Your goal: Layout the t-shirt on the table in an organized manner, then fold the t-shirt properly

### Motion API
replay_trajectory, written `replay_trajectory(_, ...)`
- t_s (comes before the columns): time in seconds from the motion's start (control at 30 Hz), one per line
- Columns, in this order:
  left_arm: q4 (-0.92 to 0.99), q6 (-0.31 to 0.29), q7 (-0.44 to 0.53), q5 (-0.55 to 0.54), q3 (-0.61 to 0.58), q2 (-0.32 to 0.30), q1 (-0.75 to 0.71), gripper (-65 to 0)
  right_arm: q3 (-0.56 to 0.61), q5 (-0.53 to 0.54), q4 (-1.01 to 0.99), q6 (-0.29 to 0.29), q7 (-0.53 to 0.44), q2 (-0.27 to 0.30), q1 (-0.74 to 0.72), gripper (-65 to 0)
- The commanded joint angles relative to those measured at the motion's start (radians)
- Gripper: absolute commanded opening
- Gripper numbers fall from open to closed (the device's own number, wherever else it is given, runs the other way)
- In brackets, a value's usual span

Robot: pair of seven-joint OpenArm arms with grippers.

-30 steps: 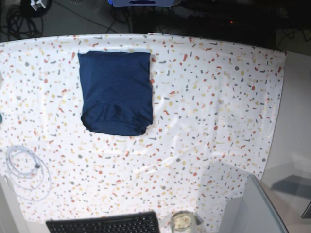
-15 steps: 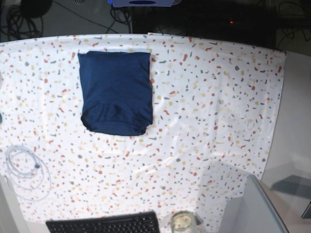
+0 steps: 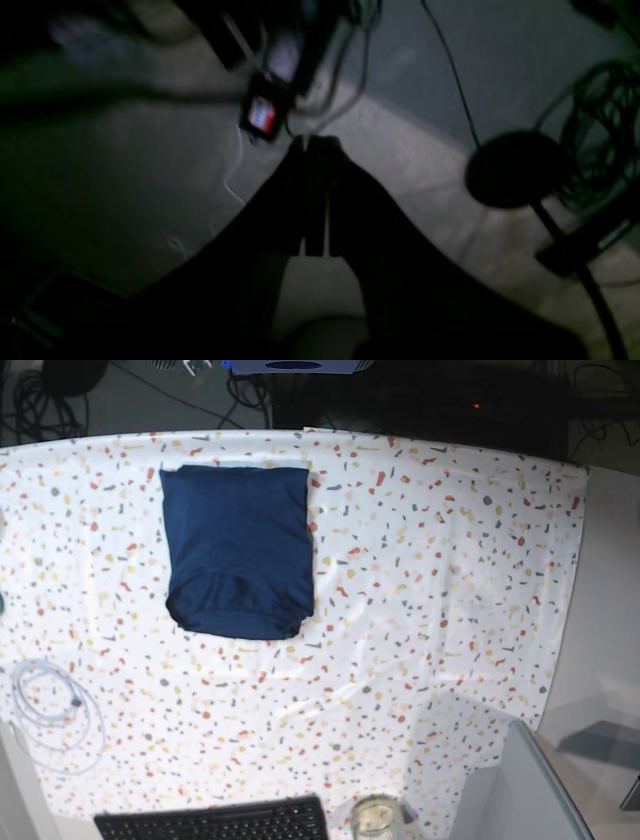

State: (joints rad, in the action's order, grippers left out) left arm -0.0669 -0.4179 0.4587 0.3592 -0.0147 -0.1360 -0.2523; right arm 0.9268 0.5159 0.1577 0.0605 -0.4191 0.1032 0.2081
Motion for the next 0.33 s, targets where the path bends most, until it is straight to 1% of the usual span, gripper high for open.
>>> replay_trajectory(0.0, 0.000, -0.005, 0.010, 0.021, 0.003, -0.004, -0.008, -65.0, -0.002, 0.003, -0.004, -0.004, -0.008, 0.020, 0.000, -64.2)
replay_trajectory(0.13, -0.007, -0.003, 0.016, 0.062, 0.006, -0.012, -0.006, -65.0, -0.001, 0.003, -0.004, -0.004, -0.008, 0.030, -0.025, -64.2)
replay_trajectory(0.3, -0.007, -0.003, 0.016, 0.060, 0.002, -0.009, 0.023, -65.0, 0.002, 0.000, -0.004, -0.004, -0.008, 0.037, -0.054, -64.2)
